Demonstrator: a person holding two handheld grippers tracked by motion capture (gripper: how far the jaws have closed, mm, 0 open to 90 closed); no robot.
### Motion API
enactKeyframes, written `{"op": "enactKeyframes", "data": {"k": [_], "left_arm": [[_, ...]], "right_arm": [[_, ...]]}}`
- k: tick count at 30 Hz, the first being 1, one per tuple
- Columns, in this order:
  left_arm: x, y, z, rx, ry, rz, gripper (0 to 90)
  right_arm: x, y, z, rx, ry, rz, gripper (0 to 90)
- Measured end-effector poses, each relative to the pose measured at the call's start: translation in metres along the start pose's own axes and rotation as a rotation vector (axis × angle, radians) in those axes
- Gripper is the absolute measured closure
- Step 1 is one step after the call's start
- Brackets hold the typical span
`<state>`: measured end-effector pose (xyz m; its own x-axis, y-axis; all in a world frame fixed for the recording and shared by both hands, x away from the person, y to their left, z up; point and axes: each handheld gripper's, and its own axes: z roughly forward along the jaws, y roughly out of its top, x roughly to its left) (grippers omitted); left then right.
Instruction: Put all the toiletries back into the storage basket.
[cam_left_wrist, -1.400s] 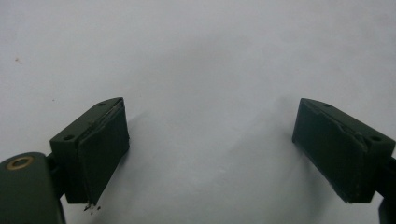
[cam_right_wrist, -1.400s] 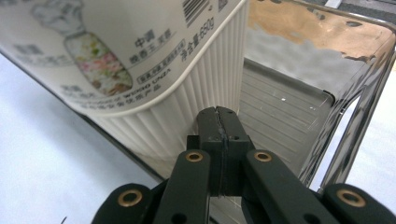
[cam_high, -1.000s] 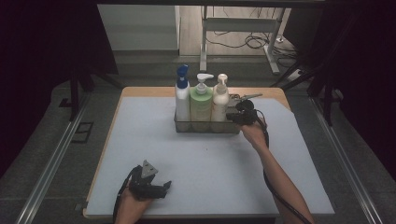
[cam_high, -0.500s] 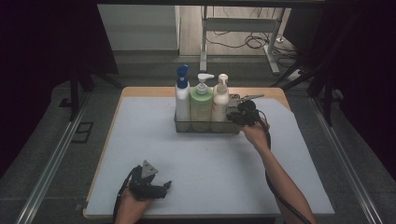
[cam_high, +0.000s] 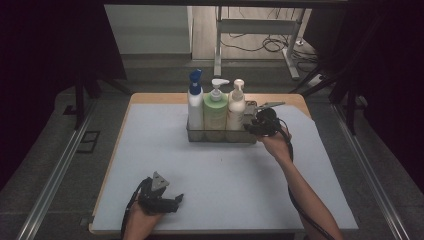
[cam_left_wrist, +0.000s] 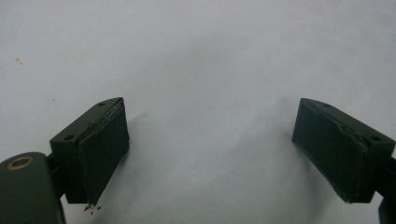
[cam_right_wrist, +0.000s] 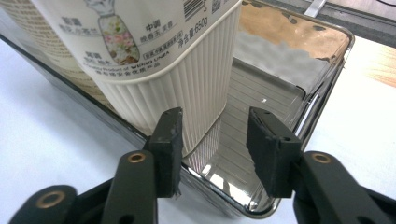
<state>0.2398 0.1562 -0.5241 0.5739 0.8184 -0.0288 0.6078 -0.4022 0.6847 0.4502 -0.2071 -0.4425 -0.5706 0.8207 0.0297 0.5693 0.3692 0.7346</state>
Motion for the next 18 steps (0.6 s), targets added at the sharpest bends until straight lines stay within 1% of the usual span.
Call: {"op": "enactKeyframes", "data": {"k": [8, 18], "left_arm": [[0.000, 0.000, 0.000, 0.000, 0.000, 0.000, 10.7], [0.000, 0.000, 0.000, -0.002, -0.001, -0.002, 10.7]], "right_arm": [[0.000, -0.003, -0.008, -0.006, 0.009, -0.011, 44.6], [0.002, -0.006, -0.017, -0.022, 0.024, -0.030, 36.6]]}}
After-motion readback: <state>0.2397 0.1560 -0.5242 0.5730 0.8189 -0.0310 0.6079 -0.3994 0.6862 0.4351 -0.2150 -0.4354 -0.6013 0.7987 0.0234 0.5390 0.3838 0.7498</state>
